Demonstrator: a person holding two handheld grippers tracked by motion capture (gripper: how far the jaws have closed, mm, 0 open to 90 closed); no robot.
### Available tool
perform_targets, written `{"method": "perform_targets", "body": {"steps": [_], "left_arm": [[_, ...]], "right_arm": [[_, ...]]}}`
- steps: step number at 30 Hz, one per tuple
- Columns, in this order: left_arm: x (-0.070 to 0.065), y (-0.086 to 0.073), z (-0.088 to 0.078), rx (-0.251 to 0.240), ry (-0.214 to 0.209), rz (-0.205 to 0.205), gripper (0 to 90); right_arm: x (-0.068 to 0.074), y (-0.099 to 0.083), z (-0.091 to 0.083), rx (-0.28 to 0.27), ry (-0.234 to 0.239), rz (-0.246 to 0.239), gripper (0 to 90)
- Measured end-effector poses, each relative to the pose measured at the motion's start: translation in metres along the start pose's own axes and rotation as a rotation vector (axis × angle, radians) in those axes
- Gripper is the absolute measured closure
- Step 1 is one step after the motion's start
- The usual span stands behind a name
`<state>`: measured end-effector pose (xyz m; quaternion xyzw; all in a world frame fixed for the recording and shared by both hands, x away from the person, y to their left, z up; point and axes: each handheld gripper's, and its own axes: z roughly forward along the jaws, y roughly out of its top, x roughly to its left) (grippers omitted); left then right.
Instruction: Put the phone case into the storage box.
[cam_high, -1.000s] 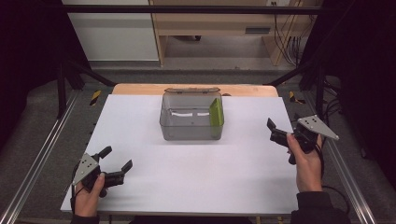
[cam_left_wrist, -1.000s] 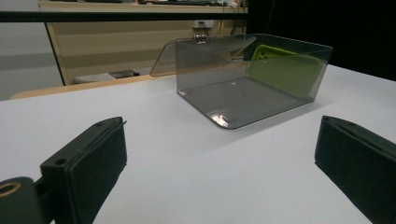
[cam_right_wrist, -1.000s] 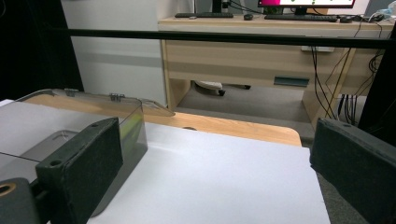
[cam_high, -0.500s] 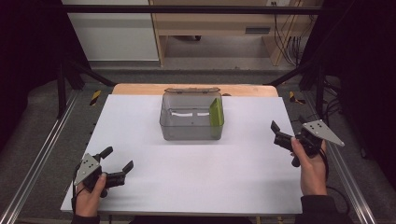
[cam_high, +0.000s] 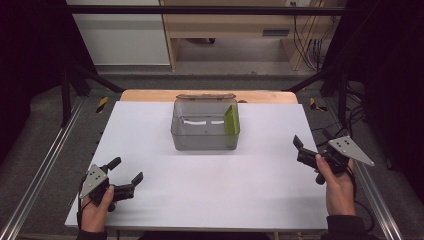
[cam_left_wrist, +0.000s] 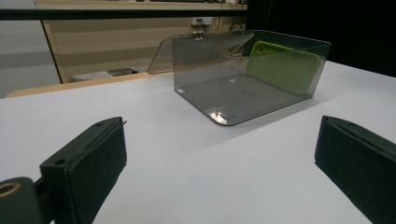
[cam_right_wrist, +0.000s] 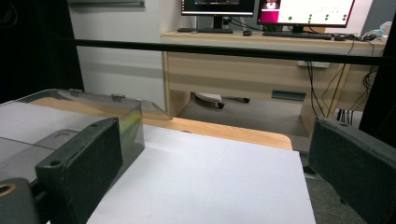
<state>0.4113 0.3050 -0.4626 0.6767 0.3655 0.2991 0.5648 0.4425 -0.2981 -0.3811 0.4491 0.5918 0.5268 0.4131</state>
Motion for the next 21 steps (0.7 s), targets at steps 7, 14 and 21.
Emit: {"method": "perform_targets", "body": {"steps": [7, 14, 21], "left_arm": [[-0.002, 0.0, 0.001, 0.001, 0.0, 0.007, 2.0], [-0.001, 0.0, 0.001, 0.0, 0.001, 0.007, 2.0], [-0.001, 0.0, 0.001, 0.0, -0.001, 0.009, 1.9]], "right_arm": [[-0.001, -0.008, -0.008, -0.01, 0.018, -0.002, 4.8], [-0.002, -0.02, -0.014, -0.003, 0.028, 0.009, 4.8], [0.0, -0.031, -0.02, 0.009, 0.048, -0.003, 4.9]]}}
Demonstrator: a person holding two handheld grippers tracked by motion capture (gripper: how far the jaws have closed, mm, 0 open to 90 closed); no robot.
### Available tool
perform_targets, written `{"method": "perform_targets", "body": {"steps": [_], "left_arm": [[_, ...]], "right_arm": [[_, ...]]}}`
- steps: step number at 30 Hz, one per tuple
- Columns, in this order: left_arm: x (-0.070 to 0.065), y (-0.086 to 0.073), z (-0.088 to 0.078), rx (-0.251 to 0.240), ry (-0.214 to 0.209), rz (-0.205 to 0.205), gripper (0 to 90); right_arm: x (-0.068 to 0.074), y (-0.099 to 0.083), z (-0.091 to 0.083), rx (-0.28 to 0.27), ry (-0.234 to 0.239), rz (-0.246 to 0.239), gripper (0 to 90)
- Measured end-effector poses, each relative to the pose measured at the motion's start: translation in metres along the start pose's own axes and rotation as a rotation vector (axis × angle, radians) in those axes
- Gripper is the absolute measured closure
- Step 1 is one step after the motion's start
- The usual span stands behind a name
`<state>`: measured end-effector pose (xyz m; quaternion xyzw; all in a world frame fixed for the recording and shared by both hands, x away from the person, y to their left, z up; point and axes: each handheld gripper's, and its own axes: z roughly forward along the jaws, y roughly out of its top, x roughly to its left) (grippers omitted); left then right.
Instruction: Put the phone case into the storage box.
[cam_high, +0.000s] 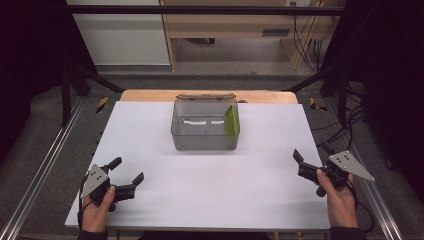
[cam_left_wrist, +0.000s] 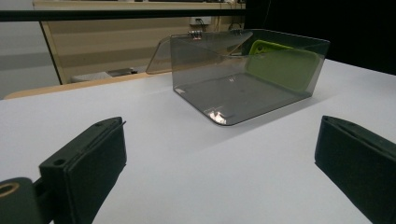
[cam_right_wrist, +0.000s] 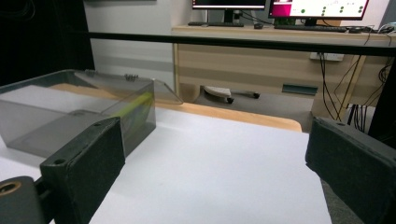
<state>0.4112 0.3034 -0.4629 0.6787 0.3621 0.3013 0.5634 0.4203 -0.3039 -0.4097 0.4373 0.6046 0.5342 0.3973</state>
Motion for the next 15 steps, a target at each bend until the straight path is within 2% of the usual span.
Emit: {"method": "perform_targets", "body": {"steps": [9, 15], "left_arm": [[0.0, 0.0, 0.0, -0.003, -0.004, 0.003, 1.9], [0.0, 0.0, 0.001, -0.002, -0.007, 0.005, 1.9]], "right_arm": [[0.007, -0.022, -0.007, 0.028, 0.012, -0.007, 5.0], [0.009, -0.031, -0.008, 0.044, 0.02, -0.021, 5.1]]}}
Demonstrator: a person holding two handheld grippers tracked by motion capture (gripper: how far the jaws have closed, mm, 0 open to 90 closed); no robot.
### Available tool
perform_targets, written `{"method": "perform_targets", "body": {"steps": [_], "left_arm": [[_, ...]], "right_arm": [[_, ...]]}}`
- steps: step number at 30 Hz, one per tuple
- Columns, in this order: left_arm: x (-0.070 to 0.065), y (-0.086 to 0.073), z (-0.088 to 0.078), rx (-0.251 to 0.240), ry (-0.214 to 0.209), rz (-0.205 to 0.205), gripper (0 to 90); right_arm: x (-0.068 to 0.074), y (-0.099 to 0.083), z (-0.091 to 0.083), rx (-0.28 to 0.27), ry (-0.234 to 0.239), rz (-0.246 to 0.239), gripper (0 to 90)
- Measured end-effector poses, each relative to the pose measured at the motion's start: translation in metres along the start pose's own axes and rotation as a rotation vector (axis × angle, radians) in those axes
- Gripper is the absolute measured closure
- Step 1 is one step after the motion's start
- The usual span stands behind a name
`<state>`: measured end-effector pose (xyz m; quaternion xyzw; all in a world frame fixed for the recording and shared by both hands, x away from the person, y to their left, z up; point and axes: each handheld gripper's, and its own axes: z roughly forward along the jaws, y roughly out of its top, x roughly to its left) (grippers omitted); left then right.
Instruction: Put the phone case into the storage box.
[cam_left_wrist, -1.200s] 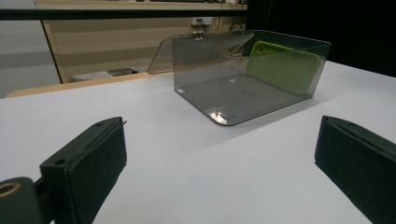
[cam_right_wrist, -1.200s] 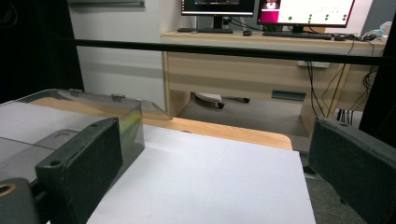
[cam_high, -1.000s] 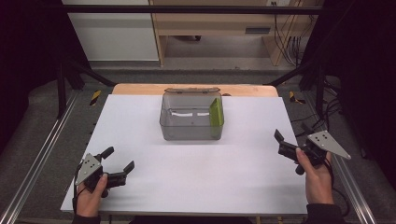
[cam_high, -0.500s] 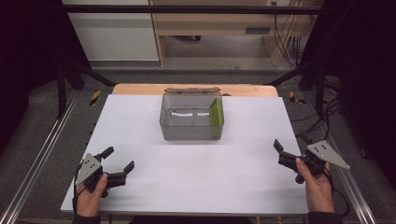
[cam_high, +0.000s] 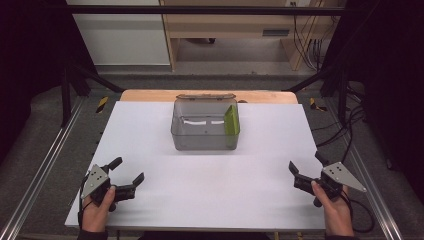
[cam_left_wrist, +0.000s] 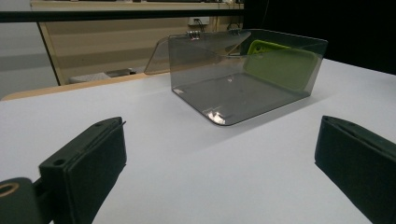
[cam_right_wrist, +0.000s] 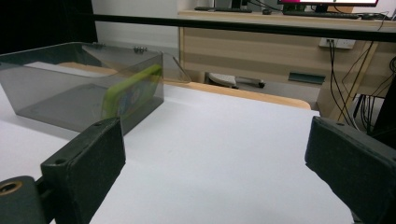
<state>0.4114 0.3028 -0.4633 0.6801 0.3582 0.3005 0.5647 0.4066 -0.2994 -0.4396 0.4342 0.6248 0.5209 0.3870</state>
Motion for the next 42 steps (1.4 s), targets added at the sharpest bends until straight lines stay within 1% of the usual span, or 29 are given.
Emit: {"method": "perform_targets", "body": {"steps": [4, 15, 21, 29, 36, 39, 42], "left_arm": [[0.0, 0.0, 0.0, 0.001, -0.002, 0.001, 1.9], [-0.001, 0.0, 0.001, 0.003, -0.009, 0.001, 1.9], [-0.001, 0.0, 0.001, 0.001, -0.011, 0.002, 1.9], [-0.002, 0.0, 0.002, 0.007, -0.015, 0.007, 1.9], [-0.003, -0.001, 0.003, 0.004, -0.028, -0.001, 1.9], [-0.003, -0.001, 0.003, -0.002, -0.038, -0.012, 1.9], [-0.003, -0.001, 0.003, -0.004, -0.036, -0.012, 1.9]], "right_arm": [[0.003, -0.005, 0.001, 0.008, 0.012, -0.007, 5.2], [0.009, -0.019, 0.003, 0.029, 0.033, -0.006, 5.5], [0.012, -0.02, 0.004, 0.031, 0.048, -0.01, 5.5], [0.017, -0.02, 0.007, 0.029, 0.087, -0.003, 5.5], [0.021, -0.021, 0.011, 0.025, 0.103, -0.011, 5.5], [0.024, -0.021, 0.013, 0.025, 0.116, -0.014, 5.5], [0.027, -0.021, 0.016, 0.023, 0.113, -0.022, 5.6]]}}
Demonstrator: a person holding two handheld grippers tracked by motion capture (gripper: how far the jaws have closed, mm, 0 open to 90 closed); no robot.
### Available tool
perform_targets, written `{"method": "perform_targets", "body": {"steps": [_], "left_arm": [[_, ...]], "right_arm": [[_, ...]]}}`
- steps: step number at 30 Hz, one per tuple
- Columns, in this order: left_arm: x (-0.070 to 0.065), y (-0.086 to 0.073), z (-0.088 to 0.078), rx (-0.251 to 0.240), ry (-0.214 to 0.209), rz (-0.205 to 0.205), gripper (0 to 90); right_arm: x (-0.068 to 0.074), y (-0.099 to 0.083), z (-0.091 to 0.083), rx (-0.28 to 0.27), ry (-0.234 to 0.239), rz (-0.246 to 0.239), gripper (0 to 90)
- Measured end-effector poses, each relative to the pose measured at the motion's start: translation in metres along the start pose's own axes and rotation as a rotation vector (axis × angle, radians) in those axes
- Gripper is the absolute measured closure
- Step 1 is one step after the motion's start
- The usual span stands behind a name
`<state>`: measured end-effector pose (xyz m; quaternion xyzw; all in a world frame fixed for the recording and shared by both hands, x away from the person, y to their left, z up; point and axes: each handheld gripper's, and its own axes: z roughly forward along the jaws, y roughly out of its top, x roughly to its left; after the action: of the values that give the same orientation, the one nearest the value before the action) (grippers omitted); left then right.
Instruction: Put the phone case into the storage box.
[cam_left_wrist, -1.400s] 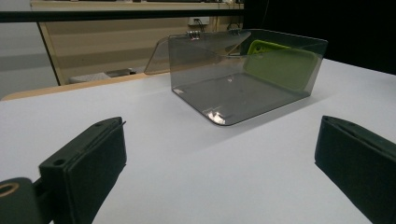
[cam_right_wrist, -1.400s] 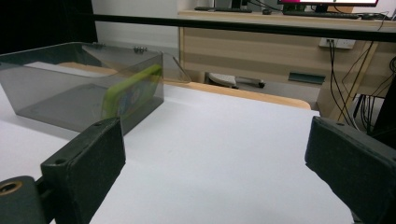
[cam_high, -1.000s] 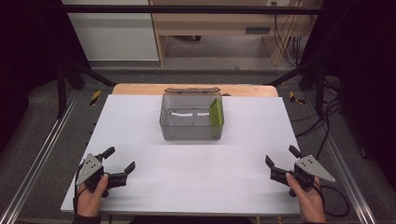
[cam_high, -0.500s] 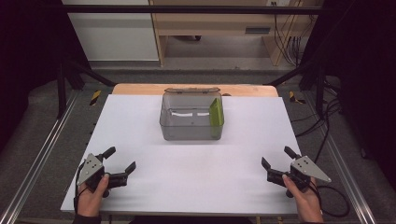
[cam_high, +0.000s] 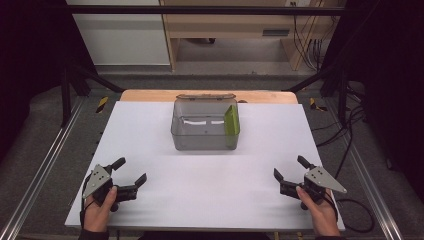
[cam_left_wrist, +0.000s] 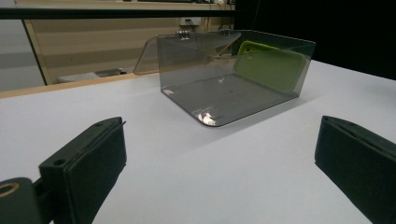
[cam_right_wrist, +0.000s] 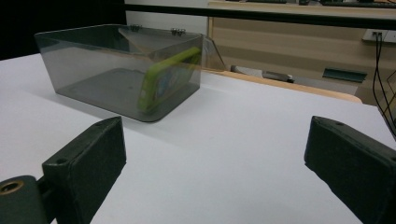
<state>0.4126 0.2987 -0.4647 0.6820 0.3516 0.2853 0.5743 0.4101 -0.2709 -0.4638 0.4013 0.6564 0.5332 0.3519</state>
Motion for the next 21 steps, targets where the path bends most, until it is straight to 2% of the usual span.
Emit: {"method": "perform_targets", "body": {"steps": [6, 18, 21], "left_arm": [[0.0, -0.001, 0.001, -0.002, -0.008, -0.017, 2.0], [-0.001, -0.004, 0.003, 0.0, -0.02, -0.017, 2.0], [-0.001, -0.003, 0.003, -0.006, -0.021, -0.016, 2.0]], "right_arm": [[0.003, 0.0, 0.007, -0.004, 0.014, 0.011, 5.6], [0.012, -0.002, 0.025, 0.006, 0.041, 0.0, 5.9], [0.013, -0.003, 0.03, 0.015, 0.045, 0.023, 5.9]]}}
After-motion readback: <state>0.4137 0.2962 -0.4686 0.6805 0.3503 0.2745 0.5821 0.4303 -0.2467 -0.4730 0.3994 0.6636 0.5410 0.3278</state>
